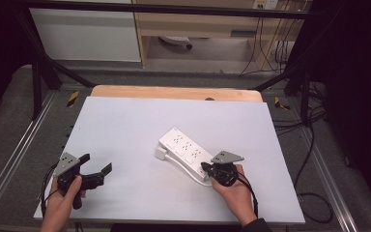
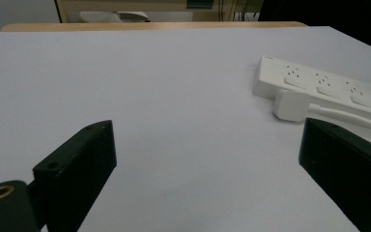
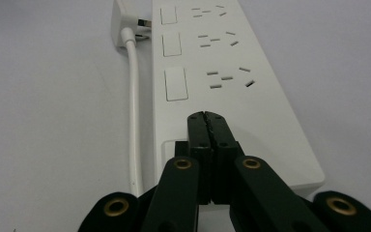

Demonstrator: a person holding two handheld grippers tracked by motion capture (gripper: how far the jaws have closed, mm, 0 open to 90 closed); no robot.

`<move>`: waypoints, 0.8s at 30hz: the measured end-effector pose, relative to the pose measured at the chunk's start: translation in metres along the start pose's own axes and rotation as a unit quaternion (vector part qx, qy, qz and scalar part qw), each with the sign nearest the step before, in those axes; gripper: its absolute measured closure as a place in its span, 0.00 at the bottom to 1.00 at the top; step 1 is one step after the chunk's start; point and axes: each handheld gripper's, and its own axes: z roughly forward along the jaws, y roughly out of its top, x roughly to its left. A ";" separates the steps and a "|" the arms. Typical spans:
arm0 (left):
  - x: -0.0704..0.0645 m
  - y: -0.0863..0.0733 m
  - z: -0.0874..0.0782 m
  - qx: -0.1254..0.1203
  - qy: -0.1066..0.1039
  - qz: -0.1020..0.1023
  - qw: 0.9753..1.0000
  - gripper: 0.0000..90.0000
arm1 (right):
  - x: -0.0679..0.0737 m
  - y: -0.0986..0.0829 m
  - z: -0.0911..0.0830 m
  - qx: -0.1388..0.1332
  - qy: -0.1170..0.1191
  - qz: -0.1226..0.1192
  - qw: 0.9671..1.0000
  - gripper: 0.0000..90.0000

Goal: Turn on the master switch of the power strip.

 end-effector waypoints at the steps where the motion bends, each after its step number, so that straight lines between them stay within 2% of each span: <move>1: 0.000 0.000 0.000 0.000 0.000 0.001 1.000 0.07 | 0.000 0.000 0.000 -0.001 0.000 -0.001 1.000 1.00; 14: 0.000 0.000 0.000 -0.001 -0.002 -0.001 1.000 0.07 | -0.001 0.002 -0.001 -0.017 0.005 -0.005 1.000 1.00; 20: 0.000 0.000 0.001 0.000 -0.003 0.001 1.000 0.07 | -0.004 0.006 -0.004 -0.037 0.005 0.001 0.999 1.00; 24: -0.001 0.000 0.001 0.000 -0.003 0.002 1.000 0.07 | -0.004 0.009 -0.006 -0.046 0.008 -0.005 0.999 0.98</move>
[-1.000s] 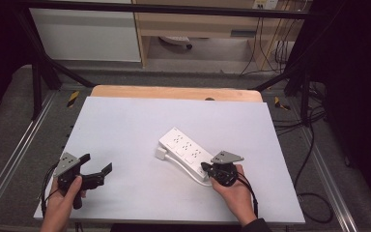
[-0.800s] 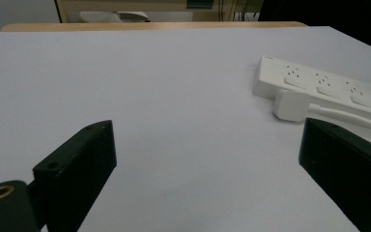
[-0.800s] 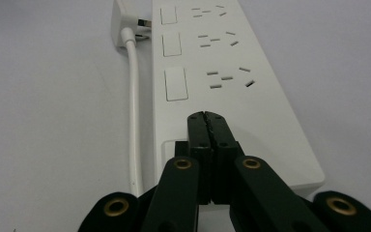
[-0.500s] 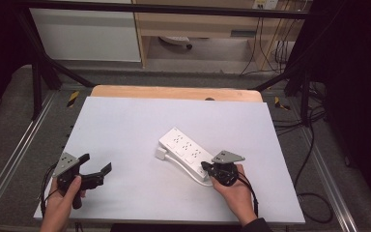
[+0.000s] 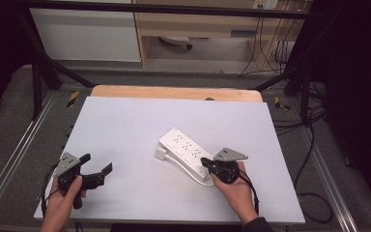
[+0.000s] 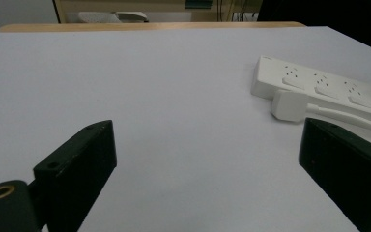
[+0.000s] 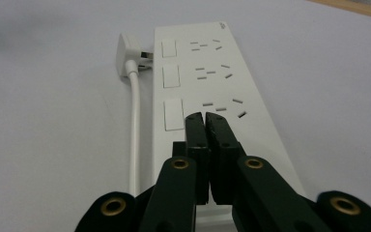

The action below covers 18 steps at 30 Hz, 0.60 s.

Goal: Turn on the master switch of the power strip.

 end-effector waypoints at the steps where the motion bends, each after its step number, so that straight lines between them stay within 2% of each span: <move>1: 0.000 0.000 0.000 0.001 0.000 -0.001 1.000 0.07 | 0.000 0.003 -0.002 -0.008 -0.001 0.000 1.000 0.96; 5: 0.000 -0.001 0.001 0.002 -0.001 -0.003 1.000 0.07 | -0.001 0.007 -0.005 -0.022 -0.001 0.003 1.000 0.92; 13: 0.001 -0.001 0.002 0.004 0.002 -0.003 1.000 0.07 | -0.005 0.013 -0.005 -0.025 0.002 0.009 1.000 0.84; 18: -0.001 -0.001 0.002 0.005 0.002 0.000 1.000 0.07 | -0.007 0.015 -0.006 -0.030 0.001 0.016 0.999 0.74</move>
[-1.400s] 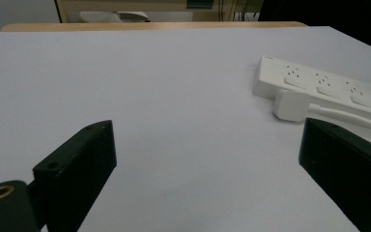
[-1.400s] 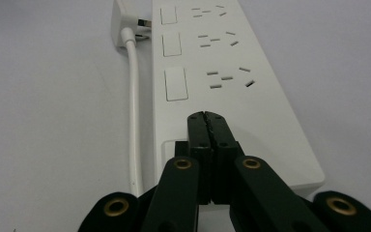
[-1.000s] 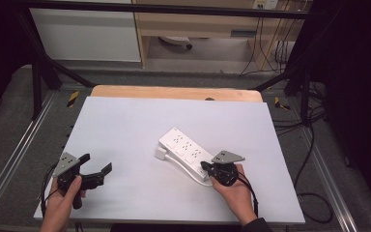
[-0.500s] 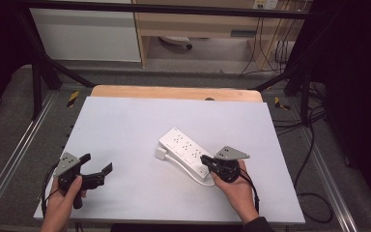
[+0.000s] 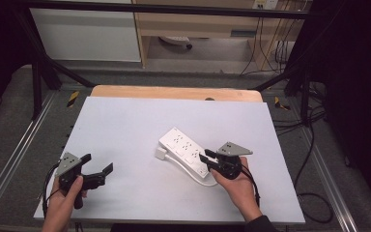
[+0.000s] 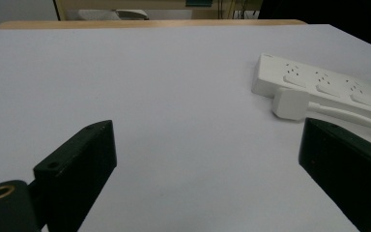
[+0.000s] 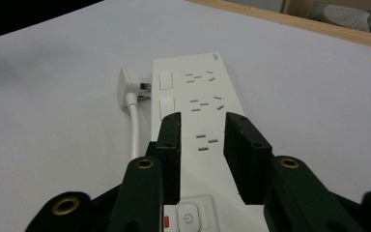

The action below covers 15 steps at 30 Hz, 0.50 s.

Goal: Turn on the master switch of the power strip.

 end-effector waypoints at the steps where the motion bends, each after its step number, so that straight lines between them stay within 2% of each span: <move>1: 0.000 0.000 0.000 0.000 0.000 -0.001 1.000 0.07 | 0.000 0.001 0.000 -0.001 0.001 0.002 1.000 0.73; 15: -0.001 0.001 0.001 -0.001 -0.002 0.001 1.000 0.07 | -0.003 0.008 0.002 0.001 -0.009 0.012 1.000 0.46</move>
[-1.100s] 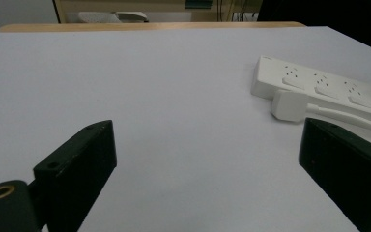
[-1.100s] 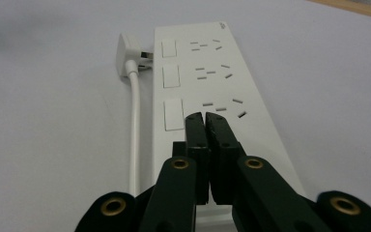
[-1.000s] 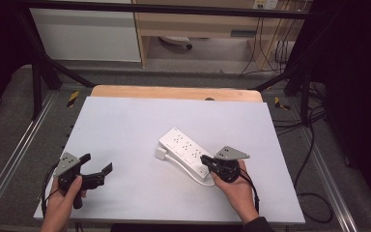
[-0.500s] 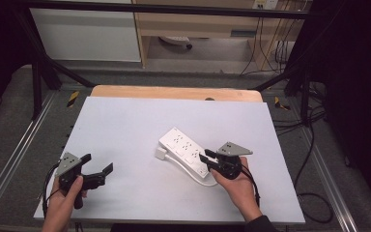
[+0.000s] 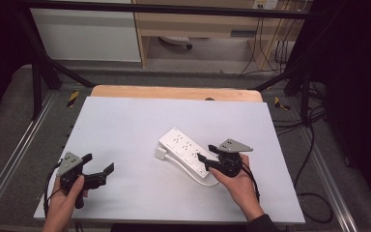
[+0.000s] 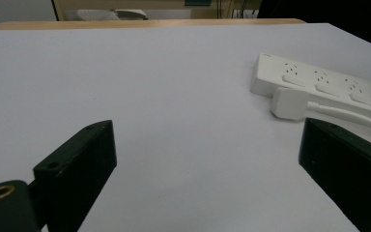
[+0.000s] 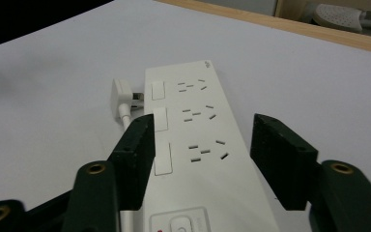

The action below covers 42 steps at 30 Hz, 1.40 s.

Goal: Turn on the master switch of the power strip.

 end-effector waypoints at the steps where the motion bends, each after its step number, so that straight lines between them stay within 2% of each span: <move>1: 0.000 0.000 -0.001 -0.001 0.000 0.001 1.000 0.07 | 0.000 0.002 0.001 0.002 -0.003 0.002 1.000 0.40; 5: -0.001 0.000 -0.002 0.000 -0.003 0.004 1.000 0.07 | -0.001 0.005 0.004 0.009 -0.005 0.006 1.000 0.29; 9: -0.001 -0.001 -0.003 0.001 -0.003 0.009 1.000 0.07 | 0.001 0.007 0.007 0.020 -0.003 0.016 1.000 0.12; 13: 0.000 -0.001 -0.006 -0.003 -0.004 0.007 1.000 0.07 | 0.004 0.011 0.007 0.021 -0.002 0.006 1.000 0.06; 18: 0.000 -0.001 -0.005 -0.002 -0.004 0.006 1.000 0.07 | 0.004 0.012 0.005 0.013 -0.006 -0.004 1.000 0.03; 21: 0.000 -0.001 -0.006 -0.003 -0.004 0.007 1.000 0.07 | 0.003 0.012 0.005 0.010 -0.010 -0.001 1.000 0.03; 25: 0.000 -0.001 -0.006 -0.002 -0.003 0.006 1.000 0.07 | 0.001 0.012 0.005 -0.006 -0.025 -0.009 1.000 0.03; 28: 0.000 -0.001 -0.006 -0.002 -0.003 0.007 1.000 0.07 | -0.001 0.012 0.003 -0.015 -0.032 -0.004 0.999 0.03; 42: 0.001 0.000 -0.007 -0.004 -0.004 0.006 1.000 0.07 | -0.008 0.019 -0.017 -0.037 -0.052 -0.003 0.998 0.05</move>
